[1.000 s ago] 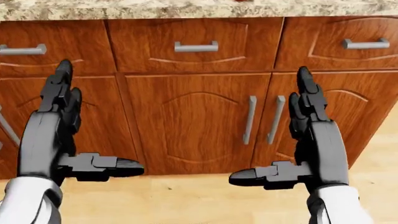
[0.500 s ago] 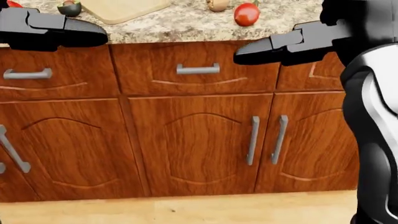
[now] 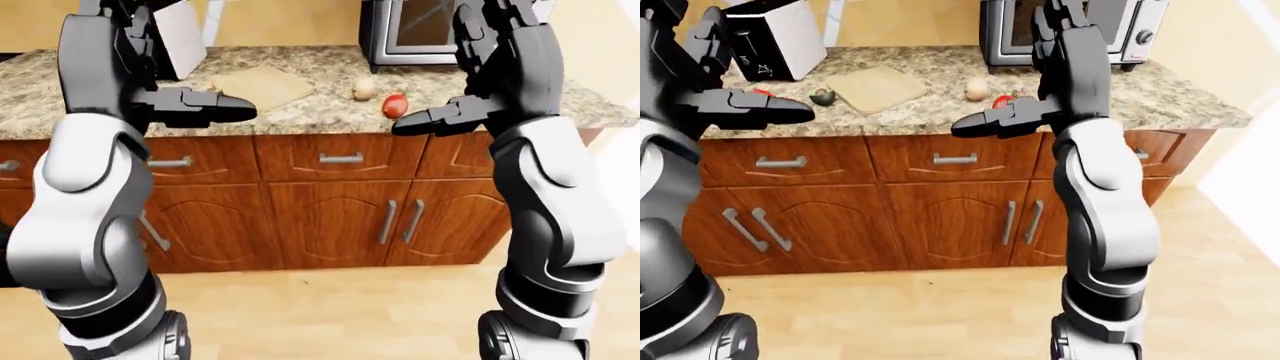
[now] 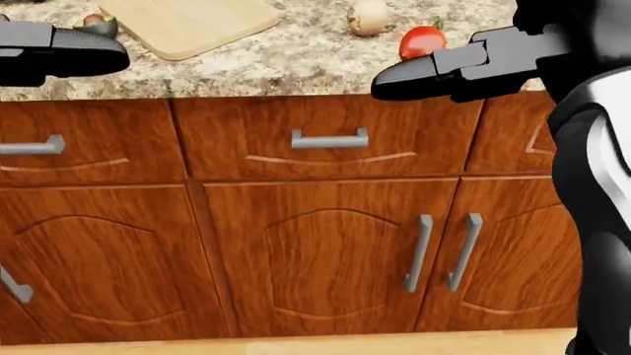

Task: Place the avocado, onion, tomato and bell pepper on the cutting board.

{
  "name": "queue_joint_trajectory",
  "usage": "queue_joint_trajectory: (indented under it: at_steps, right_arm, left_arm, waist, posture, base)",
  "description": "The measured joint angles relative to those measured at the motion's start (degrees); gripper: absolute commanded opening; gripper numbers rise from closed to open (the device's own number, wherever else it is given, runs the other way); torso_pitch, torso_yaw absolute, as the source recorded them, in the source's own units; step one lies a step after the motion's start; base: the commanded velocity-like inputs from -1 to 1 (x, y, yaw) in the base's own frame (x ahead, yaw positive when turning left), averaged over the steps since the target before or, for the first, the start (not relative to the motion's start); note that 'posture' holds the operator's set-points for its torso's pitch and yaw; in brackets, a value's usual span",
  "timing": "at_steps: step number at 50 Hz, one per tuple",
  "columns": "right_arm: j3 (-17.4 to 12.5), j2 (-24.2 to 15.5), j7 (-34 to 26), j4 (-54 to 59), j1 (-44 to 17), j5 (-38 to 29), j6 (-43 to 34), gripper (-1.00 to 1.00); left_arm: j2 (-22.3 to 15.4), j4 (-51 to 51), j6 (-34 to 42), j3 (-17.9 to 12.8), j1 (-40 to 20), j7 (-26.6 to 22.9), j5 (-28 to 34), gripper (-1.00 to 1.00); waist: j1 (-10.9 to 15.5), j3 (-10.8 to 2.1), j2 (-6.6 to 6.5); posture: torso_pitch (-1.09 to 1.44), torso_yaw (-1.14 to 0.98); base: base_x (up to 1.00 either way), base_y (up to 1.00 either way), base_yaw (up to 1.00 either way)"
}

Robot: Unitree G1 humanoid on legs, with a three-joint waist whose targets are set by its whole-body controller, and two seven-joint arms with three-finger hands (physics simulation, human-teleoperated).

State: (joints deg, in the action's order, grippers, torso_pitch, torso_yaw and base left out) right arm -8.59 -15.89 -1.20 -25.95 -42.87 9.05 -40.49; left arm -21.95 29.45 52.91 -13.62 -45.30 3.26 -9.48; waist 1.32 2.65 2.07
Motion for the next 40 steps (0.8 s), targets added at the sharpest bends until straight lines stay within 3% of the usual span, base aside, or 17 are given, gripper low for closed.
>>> queue_joint_trajectory:
  at_steps: [1, 2, 4, 7, 10, 13, 16, 17, 19, 22, 26, 30, 31, 33, 34, 37, 40]
  right_arm:
    - [0.0, 0.0, 0.0, 0.0, 0.2, -0.1, 0.0, 1.0]
    - [-0.2, 0.2, 0.1, 0.1, 0.6, -0.1, -0.1, 1.0]
    - [-0.5, 0.1, 0.2, 1.3, 1.4, -0.6, -0.6, 1.0]
    - [-0.8, 0.0, 0.1, 2.0, 0.5, -0.8, -1.4, 1.0]
    - [-0.9, 0.1, 0.1, 0.1, 0.4, -0.7, -0.1, 1.0]
    - [-1.0, 0.2, 0.2, -1.1, 1.2, -0.6, 0.7, 1.0]
    - [-1.0, 0.4, 0.4, -1.4, 1.4, -0.5, 0.2, 1.0]
    - [-0.5, 0.9, 0.4, -1.4, 1.8, -0.4, 0.0, 1.0]
    - [0.6, 1.0, 0.1, -1.2, 2.1, 0.0, -0.7, 1.0]
    - [0.6, 0.7, -0.1, -1.6, 1.8, 0.0, -1.2, 1.0]
    - [-0.1, 0.7, 0.3, -1.9, 1.0, -0.6, -0.1, 1.0]
    - [0.6, 0.9, -0.1, -1.4, 1.7, -0.7, -0.3, 1.0]
    - [0.5, 0.7, -0.2, -1.6, 2.1, -0.6, -0.4, 1.0]
    - [-0.4, 0.6, -0.2, -1.9, 3.0, -0.8, -0.8, 1.0]
    - [-0.9, 0.6, 0.0, -1.8, 3.3, -0.9, -1.0, 1.0]
    - [-1.5, 0.4, 0.5, -1.8, 3.2, -1.3, -1.2, 1.0]
    - [-1.3, 0.4, 0.6, -2.8, 2.4, -1.1, -0.5, 1.0]
  left_arm:
    - [0.1, 0.0, 0.2, -0.1, 0.1, 0.1, -0.2, 1.0]
    - [0.4, 0.0, 0.5, 0.1, 0.5, 0.1, -0.5, 1.0]
    - [0.6, -0.3, 1.6, 1.0, 0.7, 0.2, -1.2, 1.0]
    - [0.3, -0.9, 1.6, 1.4, 0.3, 0.2, -1.7, 1.0]
    - [0.2, 0.2, 0.7, 1.0, -0.2, 0.6, -1.6, 1.0]
    - [0.0, 1.6, 0.4, 0.6, 0.0, 0.7, -1.6, 1.0]
    - [-0.4, 1.8, 1.1, 0.2, -0.1, 0.9, -1.9, 1.0]
    - [-0.5, 1.7, 1.2, -0.2, 0.4, 1.1, -1.9, 1.0]
    - [-0.5, 1.3, 1.9, -0.8, 1.4, 1.4, -1.7, 1.0]
    - [-0.7, 1.2, 2.3, -0.8, 0.9, 1.8, -1.6, 1.0]
    - [-0.4, 1.6, 0.8, -0.1, 0.7, 1.8, -1.8, 1.0]
    - [0.0, 0.2, 1.3, 0.1, 1.7, 1.9, -1.5, 1.0]
    - [0.4, 0.3, 1.4, 0.2, 1.7, 2.0, -1.5, 1.0]
    - [0.9, 0.5, 1.6, 1.2, 1.9, 1.8, -1.6, 1.0]
    - [0.9, 0.6, 1.7, 1.6, 1.7, 1.6, -1.7, 1.0]
    - [0.8, 1.5, 1.4, 1.9, 0.9, 1.1, -2.0, 1.0]
    - [0.4, 1.8, 0.7, 1.2, 0.3, 1.1, -1.6, 1.0]
  waist:
    - [-0.3, 0.04, 0.43]
    - [-0.8, 0.67, -0.32]
    - [-1.3, 1.33, 0.2]
    - [-1.4, 0.33, 0.4]
    - [-1.6, -0.15, -1.32]
    - [-2.3, 0.14, -3.75]
    - [-2.3, -0.4, -6.43]
    - [-1.8, 0.0, -5.74]
    - [-1.3, 0.61, -5.86]
    - [-1.4, 0.35, -5.08]
    - [-1.4, 1.44, -3.13]
    - [-0.7, -0.05, 0.15]
    - [-0.7, 0.07, 0.14]
    - [-1.4, 0.78, -1.3]
    - [-1.7, 0.8, -1.14]
    - [-2.0, -0.33, -0.88]
    - [-1.9, -0.23, -2.55]
  posture:
    - [0.0, 0.0]
    - [0.0, 0.0]
    - [0.0, 0.0]
    - [0.0, 0.0]
    - [0.0, 0.0]
    - [0.0, 0.0]
    - [0.0, 0.0]
    - [0.0, 0.0]
    - [0.0, 0.0]
    - [0.0, 0.0]
    - [0.0, 0.0]
    - [0.0, 0.0]
    - [0.0, 0.0]
    - [0.0, 0.0]
    - [0.0, 0.0]
    - [0.0, 0.0]
    - [0.0, 0.0]
  base:
    - [0.22, 0.09, 0.0]
    - [0.23, 0.12, 0.0]
    - [0.23, 0.2, 0.0]
    - [0.22, 0.21, 0.0]
    - [0.23, 0.15, 0.0]
    - [0.23, 0.15, 0.0]
    - [0.23, 0.15, 0.0]
    - [0.23, 0.16, 0.0]
    - [0.23, 0.15, 0.0]
    - [0.04, 0.04, 0.0]
    - [0.0, 0.02, 0.0]
    - [0.04, 0.1, 0.0]
    - [0.13, 0.11, 0.0]
    - [0.13, 0.11, 0.0]
    - [0.13, 0.12, 0.0]
    - [0.14, 0.11, 0.0]
    - [0.11, 0.07, 0.0]
